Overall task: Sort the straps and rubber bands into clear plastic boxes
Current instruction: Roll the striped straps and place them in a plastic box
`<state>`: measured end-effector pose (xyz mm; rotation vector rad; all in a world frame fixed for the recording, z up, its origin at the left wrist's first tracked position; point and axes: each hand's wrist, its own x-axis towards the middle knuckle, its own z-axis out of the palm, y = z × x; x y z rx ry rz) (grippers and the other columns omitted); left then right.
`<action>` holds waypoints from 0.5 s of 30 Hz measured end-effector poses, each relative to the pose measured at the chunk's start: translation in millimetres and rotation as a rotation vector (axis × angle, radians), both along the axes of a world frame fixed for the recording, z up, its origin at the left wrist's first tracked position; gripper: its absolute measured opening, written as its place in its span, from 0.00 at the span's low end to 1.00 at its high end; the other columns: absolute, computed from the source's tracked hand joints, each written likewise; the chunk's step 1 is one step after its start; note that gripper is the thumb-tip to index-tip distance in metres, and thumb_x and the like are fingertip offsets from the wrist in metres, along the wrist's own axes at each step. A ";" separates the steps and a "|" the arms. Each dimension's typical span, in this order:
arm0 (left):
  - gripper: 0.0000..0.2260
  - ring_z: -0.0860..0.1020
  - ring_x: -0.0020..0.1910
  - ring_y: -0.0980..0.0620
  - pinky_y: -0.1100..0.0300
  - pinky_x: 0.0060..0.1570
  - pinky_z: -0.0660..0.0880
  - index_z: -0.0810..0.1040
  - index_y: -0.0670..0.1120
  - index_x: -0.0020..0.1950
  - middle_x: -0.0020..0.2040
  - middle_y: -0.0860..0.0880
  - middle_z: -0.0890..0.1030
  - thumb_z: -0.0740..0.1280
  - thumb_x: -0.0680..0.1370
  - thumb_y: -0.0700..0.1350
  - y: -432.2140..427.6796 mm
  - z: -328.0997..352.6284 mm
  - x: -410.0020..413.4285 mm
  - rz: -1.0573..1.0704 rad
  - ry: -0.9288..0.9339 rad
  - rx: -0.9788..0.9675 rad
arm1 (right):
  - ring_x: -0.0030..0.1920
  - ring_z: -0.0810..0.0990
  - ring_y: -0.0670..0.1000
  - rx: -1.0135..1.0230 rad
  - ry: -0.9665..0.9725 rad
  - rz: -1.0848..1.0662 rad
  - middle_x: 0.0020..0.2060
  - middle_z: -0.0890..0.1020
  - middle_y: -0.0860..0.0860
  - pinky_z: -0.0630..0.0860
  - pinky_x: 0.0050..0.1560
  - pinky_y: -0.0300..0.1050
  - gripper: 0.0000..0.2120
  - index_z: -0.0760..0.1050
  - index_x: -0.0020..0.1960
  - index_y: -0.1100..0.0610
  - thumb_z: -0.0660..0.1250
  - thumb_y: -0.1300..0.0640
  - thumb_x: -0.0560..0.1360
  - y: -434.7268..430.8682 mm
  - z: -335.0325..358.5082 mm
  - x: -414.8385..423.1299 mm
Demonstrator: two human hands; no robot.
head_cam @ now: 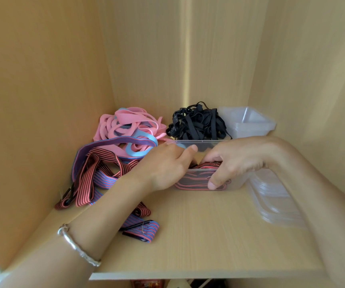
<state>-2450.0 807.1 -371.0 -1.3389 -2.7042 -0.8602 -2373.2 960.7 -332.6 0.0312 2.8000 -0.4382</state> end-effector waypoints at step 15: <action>0.31 0.72 0.52 0.47 0.50 0.58 0.68 0.76 0.38 0.47 0.49 0.42 0.79 0.43 0.80 0.59 -2.1 7.3 -2.3 -0.034 -0.003 -0.108 | 0.43 0.77 0.48 -0.055 0.084 -0.062 0.40 0.79 0.45 0.71 0.51 0.46 0.50 0.78 0.53 0.60 0.54 0.18 0.55 12.3 0.9 0.4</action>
